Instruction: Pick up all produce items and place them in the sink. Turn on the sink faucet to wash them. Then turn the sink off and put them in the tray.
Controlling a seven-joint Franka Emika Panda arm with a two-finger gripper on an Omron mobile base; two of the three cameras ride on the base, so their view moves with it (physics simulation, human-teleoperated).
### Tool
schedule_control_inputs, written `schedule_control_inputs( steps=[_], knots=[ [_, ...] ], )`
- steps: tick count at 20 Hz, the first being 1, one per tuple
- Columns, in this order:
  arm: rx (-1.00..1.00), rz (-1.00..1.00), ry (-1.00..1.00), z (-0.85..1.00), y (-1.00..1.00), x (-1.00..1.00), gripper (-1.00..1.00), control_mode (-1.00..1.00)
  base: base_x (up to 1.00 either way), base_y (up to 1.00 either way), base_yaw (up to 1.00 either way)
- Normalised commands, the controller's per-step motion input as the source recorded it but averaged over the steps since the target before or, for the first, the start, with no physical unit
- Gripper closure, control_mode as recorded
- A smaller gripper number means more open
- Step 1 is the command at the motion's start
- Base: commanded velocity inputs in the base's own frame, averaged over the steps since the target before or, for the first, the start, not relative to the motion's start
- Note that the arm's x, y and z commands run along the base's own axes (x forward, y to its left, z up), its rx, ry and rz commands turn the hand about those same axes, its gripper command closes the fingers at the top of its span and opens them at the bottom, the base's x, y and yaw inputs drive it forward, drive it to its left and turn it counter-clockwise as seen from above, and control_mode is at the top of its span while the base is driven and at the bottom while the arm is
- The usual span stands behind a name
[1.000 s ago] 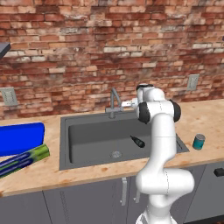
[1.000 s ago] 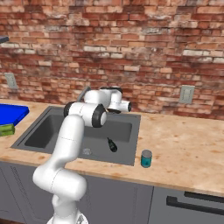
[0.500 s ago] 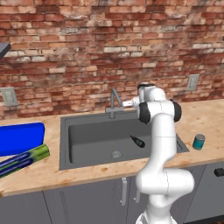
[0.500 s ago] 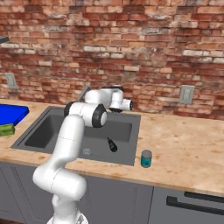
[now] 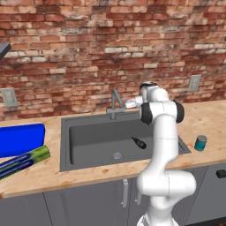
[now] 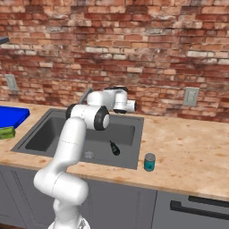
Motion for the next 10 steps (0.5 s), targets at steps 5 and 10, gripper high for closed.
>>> schedule_control_inputs(
  steps=[5,10],
  knots=[
    [-0.04,0.0,-0.19,0.5,-0.19,-0.29,-1.0,-1.0,0.0,0.0,0.0],
    [0.0,0.0,-0.07,0.18,-0.21,-0.02,-1.0,-1.0,0.0,0.0,0.0]
  ],
)
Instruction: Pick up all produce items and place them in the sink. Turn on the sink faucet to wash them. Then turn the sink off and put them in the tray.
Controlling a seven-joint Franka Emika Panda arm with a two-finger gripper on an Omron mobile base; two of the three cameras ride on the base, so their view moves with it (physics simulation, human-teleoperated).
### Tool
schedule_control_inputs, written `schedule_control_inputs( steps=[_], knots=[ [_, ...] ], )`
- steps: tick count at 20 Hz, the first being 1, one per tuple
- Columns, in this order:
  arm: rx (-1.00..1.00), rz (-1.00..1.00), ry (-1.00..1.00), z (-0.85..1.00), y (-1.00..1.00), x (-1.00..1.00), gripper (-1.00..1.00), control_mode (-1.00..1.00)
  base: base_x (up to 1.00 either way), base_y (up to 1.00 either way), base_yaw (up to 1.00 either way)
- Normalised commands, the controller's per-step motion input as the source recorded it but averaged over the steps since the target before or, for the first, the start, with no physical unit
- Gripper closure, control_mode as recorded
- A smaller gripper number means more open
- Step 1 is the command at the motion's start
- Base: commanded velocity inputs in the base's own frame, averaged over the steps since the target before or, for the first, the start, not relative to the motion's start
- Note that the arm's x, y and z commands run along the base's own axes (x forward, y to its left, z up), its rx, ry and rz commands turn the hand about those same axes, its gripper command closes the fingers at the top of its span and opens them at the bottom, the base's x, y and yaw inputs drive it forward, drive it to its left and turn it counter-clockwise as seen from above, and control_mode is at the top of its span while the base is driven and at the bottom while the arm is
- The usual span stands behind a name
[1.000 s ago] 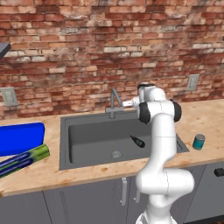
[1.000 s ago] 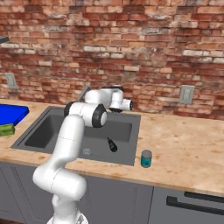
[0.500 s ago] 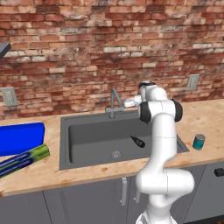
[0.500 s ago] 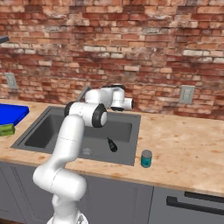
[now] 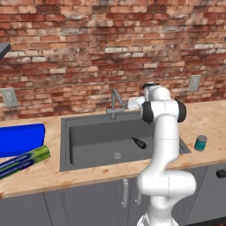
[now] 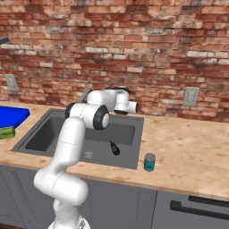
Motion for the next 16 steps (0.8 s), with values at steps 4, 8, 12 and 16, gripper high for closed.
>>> schedule_control_inputs(
  steps=[4,8,12,16],
  knots=[
    [0.0,0.0,-0.02,0.09,-0.06,0.0,-1.0,-1.0,0.0,0.0,0.0],
    [0.0,0.0,-0.07,0.42,-0.14,-0.03,-1.0,-1.0,0.0,0.0,0.0],
    [0.0,0.0,-0.12,0.44,-0.17,-0.11,-1.0,-1.0,0.0,0.0,0.0],
    [0.0,0.0,-0.14,0.37,-0.19,-0.39,-1.0,-1.0,0.0,0.0,0.0]
  ],
)
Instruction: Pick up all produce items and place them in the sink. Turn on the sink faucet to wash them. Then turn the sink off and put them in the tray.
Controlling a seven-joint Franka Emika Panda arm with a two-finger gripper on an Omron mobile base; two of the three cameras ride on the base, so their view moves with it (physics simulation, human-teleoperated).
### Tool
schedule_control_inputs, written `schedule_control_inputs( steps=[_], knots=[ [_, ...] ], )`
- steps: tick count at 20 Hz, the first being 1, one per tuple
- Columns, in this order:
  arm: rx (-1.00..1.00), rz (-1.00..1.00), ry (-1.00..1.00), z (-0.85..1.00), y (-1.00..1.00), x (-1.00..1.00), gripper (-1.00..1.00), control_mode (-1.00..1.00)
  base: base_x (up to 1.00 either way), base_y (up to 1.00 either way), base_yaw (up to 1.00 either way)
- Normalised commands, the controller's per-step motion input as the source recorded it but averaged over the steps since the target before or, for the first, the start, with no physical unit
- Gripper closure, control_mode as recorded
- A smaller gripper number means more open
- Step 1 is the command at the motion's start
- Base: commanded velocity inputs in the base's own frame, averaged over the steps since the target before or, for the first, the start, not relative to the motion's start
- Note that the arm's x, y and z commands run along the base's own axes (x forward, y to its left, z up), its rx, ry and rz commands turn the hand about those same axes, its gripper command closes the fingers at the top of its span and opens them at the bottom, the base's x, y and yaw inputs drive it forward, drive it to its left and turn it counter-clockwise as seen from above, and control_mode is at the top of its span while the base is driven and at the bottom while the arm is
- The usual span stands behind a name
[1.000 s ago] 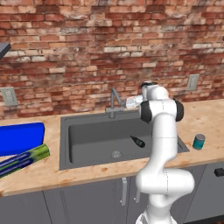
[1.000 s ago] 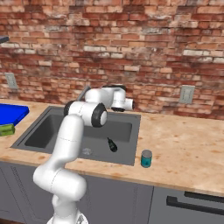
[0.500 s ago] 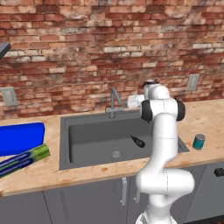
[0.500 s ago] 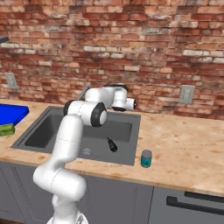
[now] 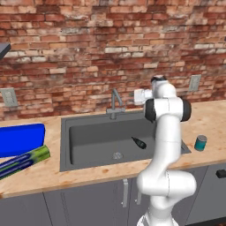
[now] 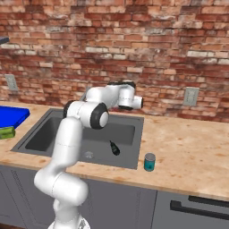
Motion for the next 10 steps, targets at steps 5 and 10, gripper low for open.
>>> schedule_control_inputs(
  steps=[5,10],
  knots=[
    [0.0,-0.03,-0.18,0.34,-0.1,-0.84,-1.0,-1.0,0.0,0.0,0.0],
    [-0.01,-0.09,-0.19,0.56,-0.01,-1.0,-1.0,-1.0,0.0,0.0,0.0]
  ],
)
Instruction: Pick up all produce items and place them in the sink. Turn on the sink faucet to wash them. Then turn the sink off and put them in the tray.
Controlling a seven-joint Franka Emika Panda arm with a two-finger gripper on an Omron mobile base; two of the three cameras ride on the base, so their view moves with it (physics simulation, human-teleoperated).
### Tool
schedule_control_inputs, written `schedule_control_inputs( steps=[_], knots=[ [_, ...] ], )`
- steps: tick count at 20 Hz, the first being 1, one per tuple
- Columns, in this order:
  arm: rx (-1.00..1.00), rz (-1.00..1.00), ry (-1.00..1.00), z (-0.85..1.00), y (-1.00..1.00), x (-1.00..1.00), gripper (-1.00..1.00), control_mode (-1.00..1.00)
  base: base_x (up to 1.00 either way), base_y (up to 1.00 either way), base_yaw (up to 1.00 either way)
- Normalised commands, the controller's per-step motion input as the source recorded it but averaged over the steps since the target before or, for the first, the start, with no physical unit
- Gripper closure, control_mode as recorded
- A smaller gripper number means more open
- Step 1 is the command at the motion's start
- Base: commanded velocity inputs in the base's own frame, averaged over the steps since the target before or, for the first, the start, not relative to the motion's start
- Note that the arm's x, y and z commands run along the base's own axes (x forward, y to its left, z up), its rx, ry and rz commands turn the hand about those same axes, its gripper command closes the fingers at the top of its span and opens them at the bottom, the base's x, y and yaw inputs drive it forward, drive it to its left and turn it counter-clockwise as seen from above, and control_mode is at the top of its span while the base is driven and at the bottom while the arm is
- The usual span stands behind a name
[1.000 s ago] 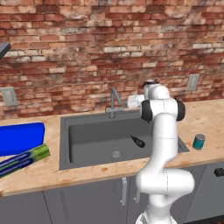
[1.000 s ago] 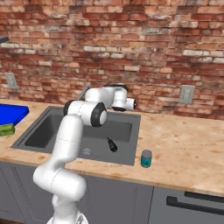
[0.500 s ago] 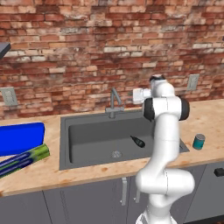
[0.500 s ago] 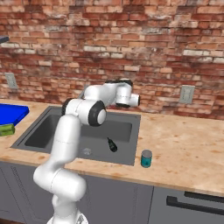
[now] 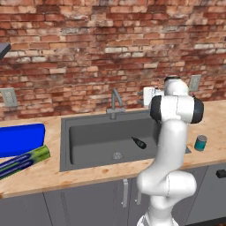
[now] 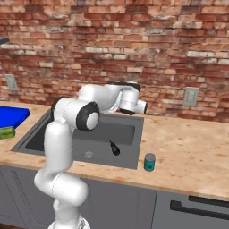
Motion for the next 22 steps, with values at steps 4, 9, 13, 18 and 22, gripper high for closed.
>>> schedule_control_inputs(
  steps=[4,9,13,18,22],
  knots=[
    [-0.05,-0.07,-0.18,0.77,0.0,-0.95,-1.0,-1.0,0.0,0.0,0.0],
    [-0.08,-0.04,-0.11,0.77,0.0,-0.9,-1.0,-1.0,0.0,0.0,0.0],
    [-0.12,-0.07,-0.01,0.59,0.0,-0.8,-1.0,-1.0,0.0,0.0,0.0],
    [-0.19,-0.17,0.19,0.21,0.07,-0.48,-1.0,-1.0,0.0,0.0,0.0],
    [-0.2,-0.23,0.3,0.04,0.12,-0.41,-1.0,-1.0,0.0,0.0,0.0]
  ],
)
